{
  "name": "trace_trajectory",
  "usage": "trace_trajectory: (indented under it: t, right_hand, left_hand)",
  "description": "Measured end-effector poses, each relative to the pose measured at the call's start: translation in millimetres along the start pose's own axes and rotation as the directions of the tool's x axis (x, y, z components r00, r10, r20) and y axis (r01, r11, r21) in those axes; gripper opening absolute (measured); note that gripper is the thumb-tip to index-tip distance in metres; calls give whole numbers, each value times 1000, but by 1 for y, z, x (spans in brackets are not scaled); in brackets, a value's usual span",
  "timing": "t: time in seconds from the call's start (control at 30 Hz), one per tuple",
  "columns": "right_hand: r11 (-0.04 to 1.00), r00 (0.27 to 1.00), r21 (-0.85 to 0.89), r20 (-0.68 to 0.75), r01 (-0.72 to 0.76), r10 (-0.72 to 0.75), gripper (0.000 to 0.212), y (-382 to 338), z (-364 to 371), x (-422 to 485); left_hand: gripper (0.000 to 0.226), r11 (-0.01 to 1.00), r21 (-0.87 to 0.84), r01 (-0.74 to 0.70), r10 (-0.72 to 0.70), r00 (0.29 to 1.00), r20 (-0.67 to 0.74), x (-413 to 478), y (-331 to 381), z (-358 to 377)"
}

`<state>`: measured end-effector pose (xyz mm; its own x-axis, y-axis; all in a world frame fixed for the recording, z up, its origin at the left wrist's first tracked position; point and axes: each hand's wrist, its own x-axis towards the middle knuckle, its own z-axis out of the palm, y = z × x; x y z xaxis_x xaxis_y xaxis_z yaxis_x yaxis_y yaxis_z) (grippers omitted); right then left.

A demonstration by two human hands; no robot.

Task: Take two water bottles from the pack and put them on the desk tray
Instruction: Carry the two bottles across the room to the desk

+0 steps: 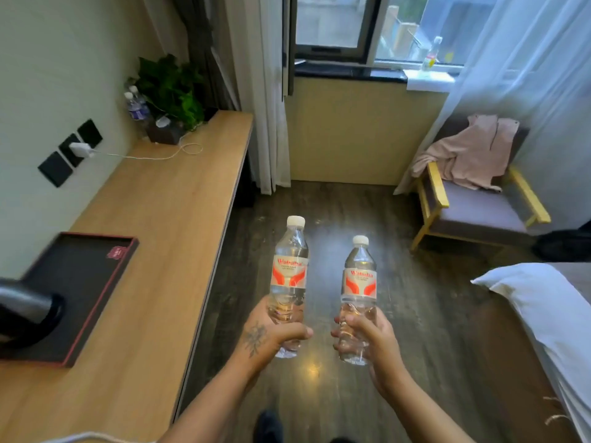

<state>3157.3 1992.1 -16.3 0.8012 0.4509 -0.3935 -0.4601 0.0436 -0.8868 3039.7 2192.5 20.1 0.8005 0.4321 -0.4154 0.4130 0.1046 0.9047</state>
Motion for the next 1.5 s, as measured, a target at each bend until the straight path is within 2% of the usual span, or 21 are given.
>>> trace_trajectory:
  t: [0.17,0.3,0.47,0.7,1.03,1.27,1.33,1.43,1.5]
  right_hand:
    - [1000,1000,24,-15,-8,9,75,-22,17,57]
    - [1000,999,6,-28,-16,16,76,-40,22,117]
    - [999,1000,-41,9,-26,27,76,-68,19,202]
    - [995,994,-91,89,-50,58,73,-114,11,300]
    - [986,985,-150,145,-75,97,76,-141,31,368]
    - [963,973,-266,208,-39,97,85,-148,98,388]
    - [952,961,-306,256,-22,105,88,-148,129,393]
    - [946,939,-325,321,-16,126,79,-144,180,400]
    - [939,915,-345,375,-9,147,80,-137,220,402]
  left_hand:
    - [62,998,-10,64,-64,998,18,66,21,-14]
    - [76,998,-17,65,-65,998,27,119,43,-16]
    - [86,998,-5,68,-69,997,-42,189,75,-8]
    - [85,998,-11,61,-62,986,-152,266,111,1]
    - [83,992,-102,71,-90,977,-194,324,127,-17]
    - [74,979,-200,25,-82,956,-282,337,126,-70]
    - [70,971,-239,9,-90,939,-332,333,125,-92]
    - [74,954,-298,-22,-107,906,-411,322,122,-132]
    - [77,940,-339,-45,-128,874,-469,309,116,-163]
